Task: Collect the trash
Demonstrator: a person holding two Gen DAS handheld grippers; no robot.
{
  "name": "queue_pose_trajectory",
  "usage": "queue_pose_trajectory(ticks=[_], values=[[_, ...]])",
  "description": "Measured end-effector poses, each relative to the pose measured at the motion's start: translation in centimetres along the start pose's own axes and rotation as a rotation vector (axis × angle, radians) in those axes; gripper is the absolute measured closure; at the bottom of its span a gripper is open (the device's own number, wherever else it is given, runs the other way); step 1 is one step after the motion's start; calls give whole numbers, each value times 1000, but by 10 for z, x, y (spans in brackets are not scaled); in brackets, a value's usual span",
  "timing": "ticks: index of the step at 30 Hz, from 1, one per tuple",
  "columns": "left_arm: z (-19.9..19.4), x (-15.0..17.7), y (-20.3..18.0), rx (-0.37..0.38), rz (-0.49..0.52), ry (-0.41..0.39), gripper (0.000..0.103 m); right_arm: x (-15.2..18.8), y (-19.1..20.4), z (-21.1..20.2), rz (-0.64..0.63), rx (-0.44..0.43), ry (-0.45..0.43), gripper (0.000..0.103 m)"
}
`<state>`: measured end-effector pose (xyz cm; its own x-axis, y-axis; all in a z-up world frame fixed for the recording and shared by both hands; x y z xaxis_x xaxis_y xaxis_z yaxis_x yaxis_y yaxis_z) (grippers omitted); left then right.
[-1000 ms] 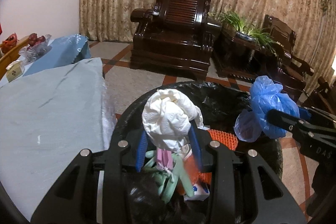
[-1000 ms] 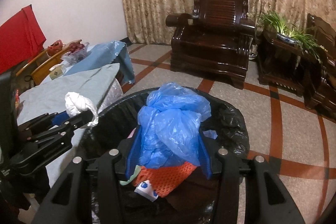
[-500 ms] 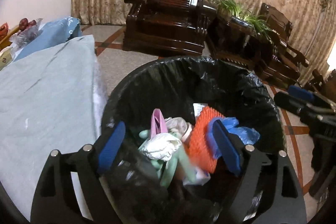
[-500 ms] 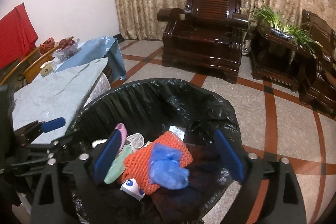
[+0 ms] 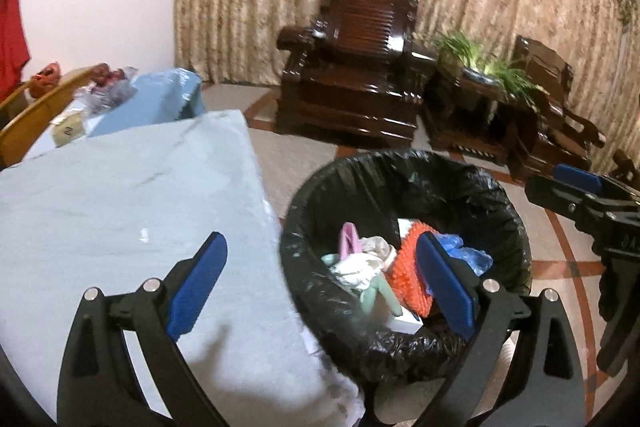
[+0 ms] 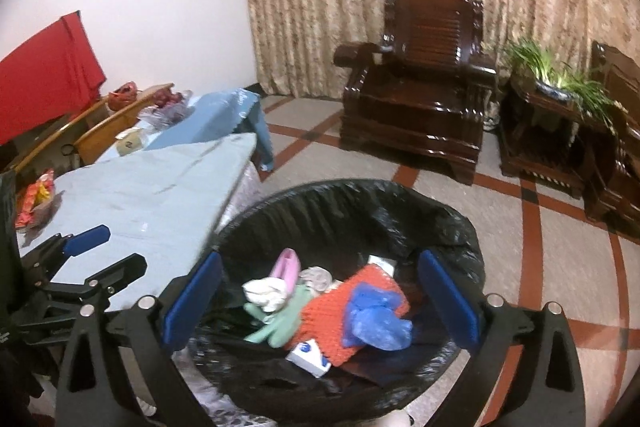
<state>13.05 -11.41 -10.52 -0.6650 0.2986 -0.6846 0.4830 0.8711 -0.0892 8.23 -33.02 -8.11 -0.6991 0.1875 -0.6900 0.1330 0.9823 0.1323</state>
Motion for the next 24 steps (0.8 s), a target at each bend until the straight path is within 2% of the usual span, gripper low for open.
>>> queue_pose_trajectory(ticks=[13,24], values=[[-84,-6,17,-57,-54,-89,9,-11,45,-53,-71,-25,-76,6],[-117,-12,7,-59,-33,-152,9,-13,61,-77,-98,-35,-116,6]])
Point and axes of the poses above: each gripper's, at about its wrist camera, not at the fingertips, and z roughly the way its jaws point, y to its left, x to its underside, the point moved 4 cm from there along z, roughly the way its jaws point, and after that the axes turned 10 degrees about y, right-handed, at the moved point
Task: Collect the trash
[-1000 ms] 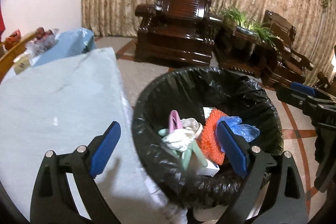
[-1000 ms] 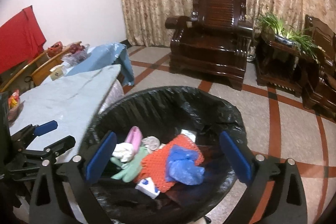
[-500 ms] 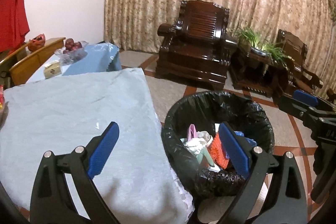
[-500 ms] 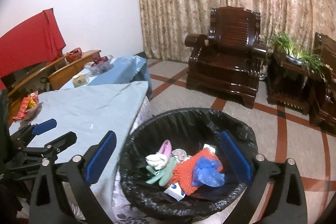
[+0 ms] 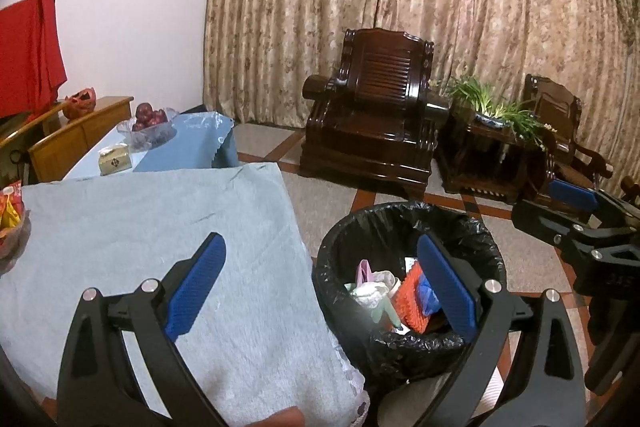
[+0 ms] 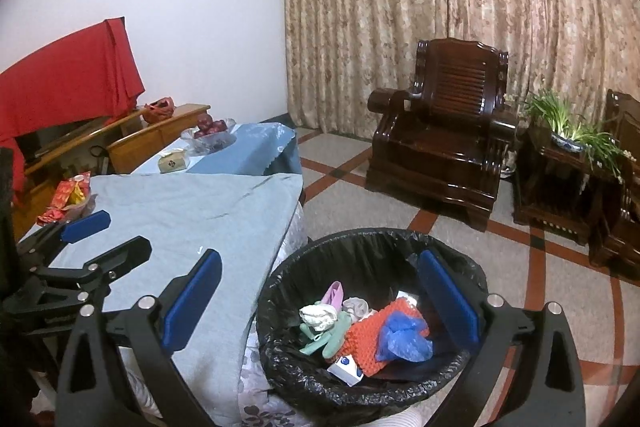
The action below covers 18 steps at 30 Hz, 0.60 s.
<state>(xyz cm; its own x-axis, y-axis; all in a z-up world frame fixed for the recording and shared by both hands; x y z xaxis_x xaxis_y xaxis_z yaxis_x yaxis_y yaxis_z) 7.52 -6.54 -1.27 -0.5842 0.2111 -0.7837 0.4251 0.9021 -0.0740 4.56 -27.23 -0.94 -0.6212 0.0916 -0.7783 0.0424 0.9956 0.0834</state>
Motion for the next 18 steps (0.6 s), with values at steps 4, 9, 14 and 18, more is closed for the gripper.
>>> queue_pose_trajectory(ticks=[4,9,14,18], values=[[-3,1,0,-2,-5,-12,9,0,3,-2,-9,3,-4,6],[-5,1,0,-1,-13,-16,9,0,4,-2,-10,3,-4,6],[-6,2,2,0,-18,-17,9,1,4,-2,-9,2,-3,6],[-6,2,5,-2,-24,-16,9,0,5,-3,-13,-2,-2,6]])
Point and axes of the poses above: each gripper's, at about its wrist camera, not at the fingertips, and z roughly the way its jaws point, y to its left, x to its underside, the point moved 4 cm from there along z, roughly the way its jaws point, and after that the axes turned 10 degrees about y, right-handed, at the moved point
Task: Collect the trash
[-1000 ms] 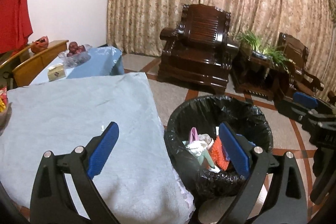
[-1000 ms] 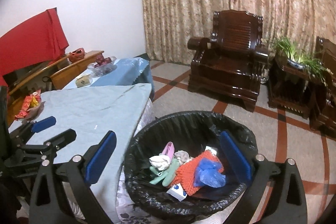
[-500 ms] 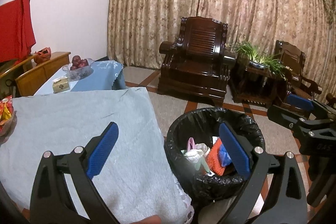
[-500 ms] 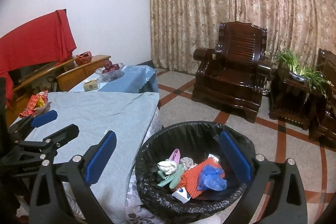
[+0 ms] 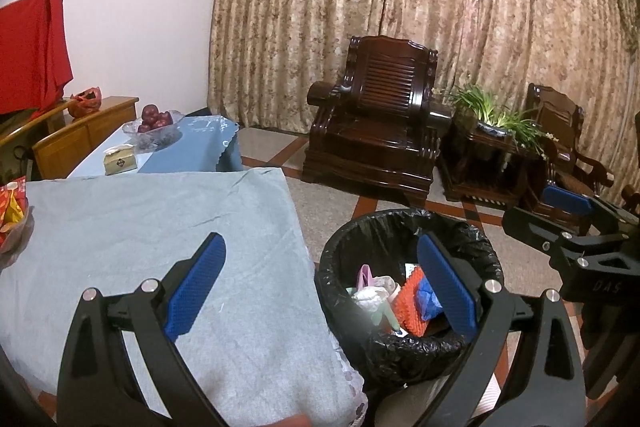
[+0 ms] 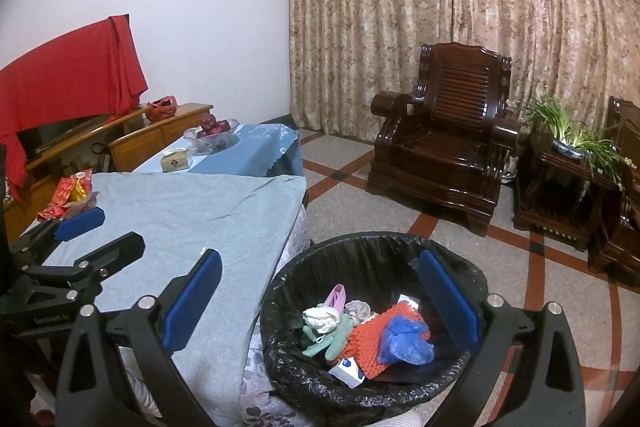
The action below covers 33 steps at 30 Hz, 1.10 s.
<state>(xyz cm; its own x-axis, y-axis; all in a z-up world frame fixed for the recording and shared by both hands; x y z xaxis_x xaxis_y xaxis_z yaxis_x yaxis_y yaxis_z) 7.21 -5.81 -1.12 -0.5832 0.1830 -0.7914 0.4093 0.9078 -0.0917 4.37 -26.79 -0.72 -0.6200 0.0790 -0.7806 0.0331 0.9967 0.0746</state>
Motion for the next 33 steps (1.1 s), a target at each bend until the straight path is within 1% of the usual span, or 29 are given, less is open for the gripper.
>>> queue_pose_trajectory(ticks=[33], values=[[1,-1,4,-6,-6,2,9,-2,-1,6,-8,-5,10,6]])
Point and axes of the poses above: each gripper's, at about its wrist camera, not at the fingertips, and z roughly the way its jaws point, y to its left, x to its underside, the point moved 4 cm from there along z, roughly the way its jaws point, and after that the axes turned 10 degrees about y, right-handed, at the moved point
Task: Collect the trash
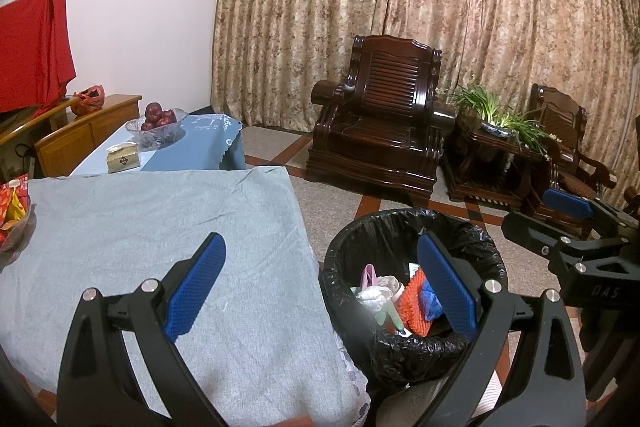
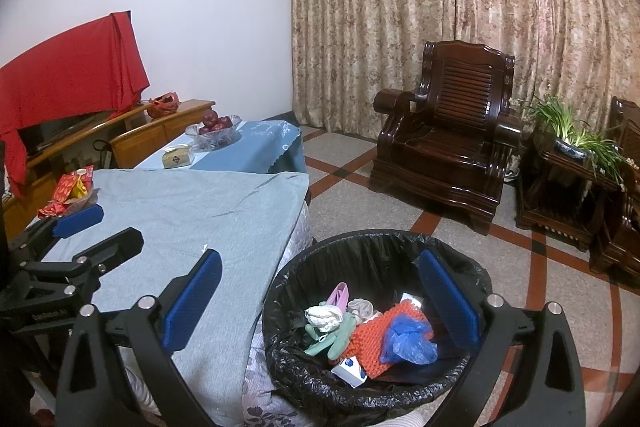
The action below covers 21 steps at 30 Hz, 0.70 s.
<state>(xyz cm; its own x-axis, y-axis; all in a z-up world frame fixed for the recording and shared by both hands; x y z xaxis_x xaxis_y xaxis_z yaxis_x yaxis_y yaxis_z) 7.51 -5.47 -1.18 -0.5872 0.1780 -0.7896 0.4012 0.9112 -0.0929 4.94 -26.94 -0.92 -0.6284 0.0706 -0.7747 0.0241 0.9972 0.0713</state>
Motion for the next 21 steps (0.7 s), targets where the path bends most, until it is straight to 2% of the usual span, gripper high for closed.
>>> queue_pose_trajectory(ticks=[21], values=[[0,0,1,-1,0,0,9,0,2,1,-2,-1,2,6]])
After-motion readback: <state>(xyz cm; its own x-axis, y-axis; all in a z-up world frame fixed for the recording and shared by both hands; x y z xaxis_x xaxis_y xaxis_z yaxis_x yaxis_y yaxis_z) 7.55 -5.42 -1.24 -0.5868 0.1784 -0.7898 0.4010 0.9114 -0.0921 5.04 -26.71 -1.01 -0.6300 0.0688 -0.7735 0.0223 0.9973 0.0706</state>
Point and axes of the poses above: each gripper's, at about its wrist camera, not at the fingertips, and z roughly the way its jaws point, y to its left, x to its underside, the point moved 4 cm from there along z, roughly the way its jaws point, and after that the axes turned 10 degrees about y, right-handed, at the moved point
